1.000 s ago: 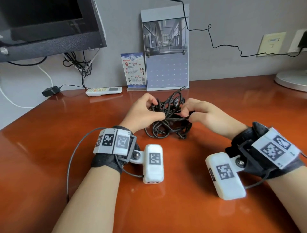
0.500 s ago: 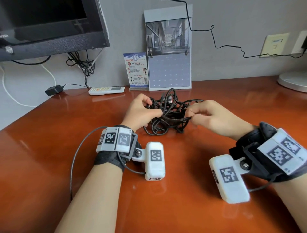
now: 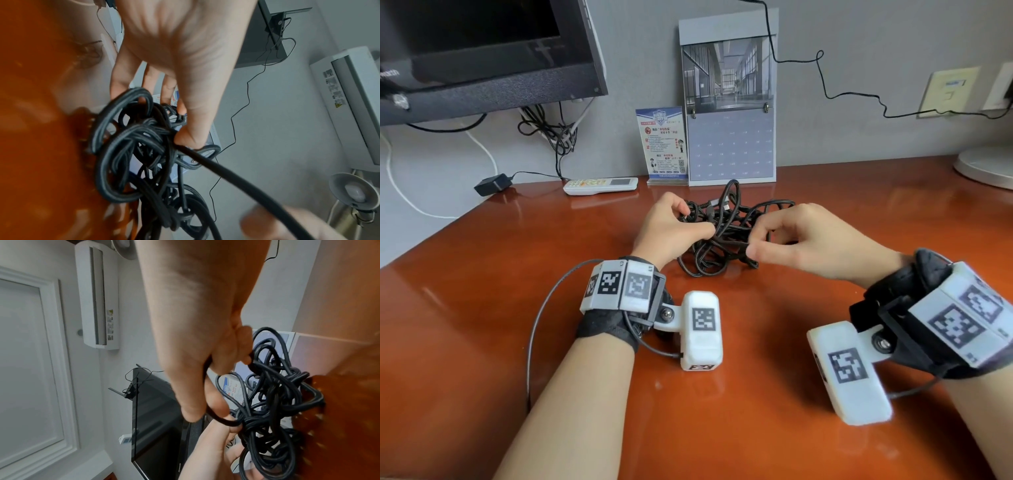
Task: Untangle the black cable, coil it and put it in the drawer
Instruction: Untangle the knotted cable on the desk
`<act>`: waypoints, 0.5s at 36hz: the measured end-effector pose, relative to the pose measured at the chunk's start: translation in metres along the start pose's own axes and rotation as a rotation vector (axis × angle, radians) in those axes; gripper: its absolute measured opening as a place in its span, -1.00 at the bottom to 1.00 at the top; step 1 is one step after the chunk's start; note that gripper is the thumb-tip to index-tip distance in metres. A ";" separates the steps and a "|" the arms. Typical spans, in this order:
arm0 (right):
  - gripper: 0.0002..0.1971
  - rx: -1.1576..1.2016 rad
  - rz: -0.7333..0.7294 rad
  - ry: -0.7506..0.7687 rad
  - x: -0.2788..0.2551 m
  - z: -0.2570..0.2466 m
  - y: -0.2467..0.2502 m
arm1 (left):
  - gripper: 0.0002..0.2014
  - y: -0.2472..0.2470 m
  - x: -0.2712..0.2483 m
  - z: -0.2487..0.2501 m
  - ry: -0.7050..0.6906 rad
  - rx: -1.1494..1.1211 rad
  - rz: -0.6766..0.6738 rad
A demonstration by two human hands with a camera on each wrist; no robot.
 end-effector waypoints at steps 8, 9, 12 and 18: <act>-0.68 -0.039 -0.103 -0.037 -0.004 0.000 -0.005 | -0.62 0.001 0.003 0.001 -0.020 -0.009 0.018; -0.69 -0.022 -0.110 -0.066 -0.005 0.002 -0.004 | -0.64 0.000 0.005 -0.001 -0.027 -0.006 0.018; -0.68 0.012 -0.040 -0.094 -0.006 0.004 0.006 | -0.73 0.001 0.006 0.006 -0.120 0.031 0.042; -0.72 -0.198 -0.030 -0.146 0.010 0.001 -0.006 | -0.86 -0.001 0.003 0.026 -0.323 0.346 0.127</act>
Point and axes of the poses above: each hand's wrist, its own x-axis towards the middle knuckle, its own y-axis out of the back of the hand, z = x × y, the point moved 10 cm from there along x, towards the middle knuckle, and after that the axes turned 14 degrees about x, right-handed, at the moved point
